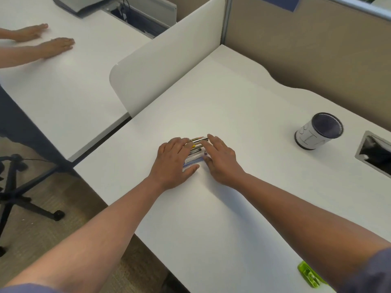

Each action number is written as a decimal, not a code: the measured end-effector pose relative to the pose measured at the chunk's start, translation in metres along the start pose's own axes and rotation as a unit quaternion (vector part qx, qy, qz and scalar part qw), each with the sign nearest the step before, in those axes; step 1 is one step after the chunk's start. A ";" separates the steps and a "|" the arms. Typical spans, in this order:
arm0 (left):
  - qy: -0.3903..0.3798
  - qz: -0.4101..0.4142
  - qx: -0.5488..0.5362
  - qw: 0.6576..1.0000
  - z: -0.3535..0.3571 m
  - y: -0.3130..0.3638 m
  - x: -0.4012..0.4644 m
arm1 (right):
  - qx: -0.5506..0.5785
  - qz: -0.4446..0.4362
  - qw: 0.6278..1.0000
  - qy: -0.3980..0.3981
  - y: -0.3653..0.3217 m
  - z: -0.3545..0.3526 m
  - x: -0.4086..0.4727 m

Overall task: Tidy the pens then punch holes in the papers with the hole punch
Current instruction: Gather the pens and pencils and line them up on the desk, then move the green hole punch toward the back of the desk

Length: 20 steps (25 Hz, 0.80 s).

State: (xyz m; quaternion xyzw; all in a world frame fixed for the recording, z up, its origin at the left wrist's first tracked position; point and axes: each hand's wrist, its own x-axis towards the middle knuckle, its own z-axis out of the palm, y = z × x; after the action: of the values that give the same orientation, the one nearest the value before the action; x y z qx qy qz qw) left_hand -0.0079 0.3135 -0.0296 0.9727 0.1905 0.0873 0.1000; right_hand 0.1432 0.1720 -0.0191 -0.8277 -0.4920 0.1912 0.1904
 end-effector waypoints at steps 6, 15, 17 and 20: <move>-0.001 0.078 -0.055 0.995 0.000 0.083 -0.007 | -0.022 0.064 0.997 0.039 0.031 -0.034 -0.094; -0.076 0.222 -0.102 0.967 0.030 0.256 -0.049 | -0.019 0.216 0.972 0.087 0.100 -0.053 -0.281; -0.113 0.212 -0.115 0.964 0.036 0.285 -0.061 | 0.000 0.253 0.964 0.079 0.113 -0.051 -0.315; -0.194 0.141 -0.177 0.954 0.043 0.316 -0.079 | 0.028 0.285 0.956 0.065 0.123 -0.046 -0.358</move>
State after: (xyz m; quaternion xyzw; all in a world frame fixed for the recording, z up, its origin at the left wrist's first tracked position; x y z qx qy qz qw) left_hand 0.0409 -0.0112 -0.0095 0.9545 0.0094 -0.0574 0.2926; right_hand 0.0996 -0.2059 0.0044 -0.9387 -0.2162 0.1970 0.1825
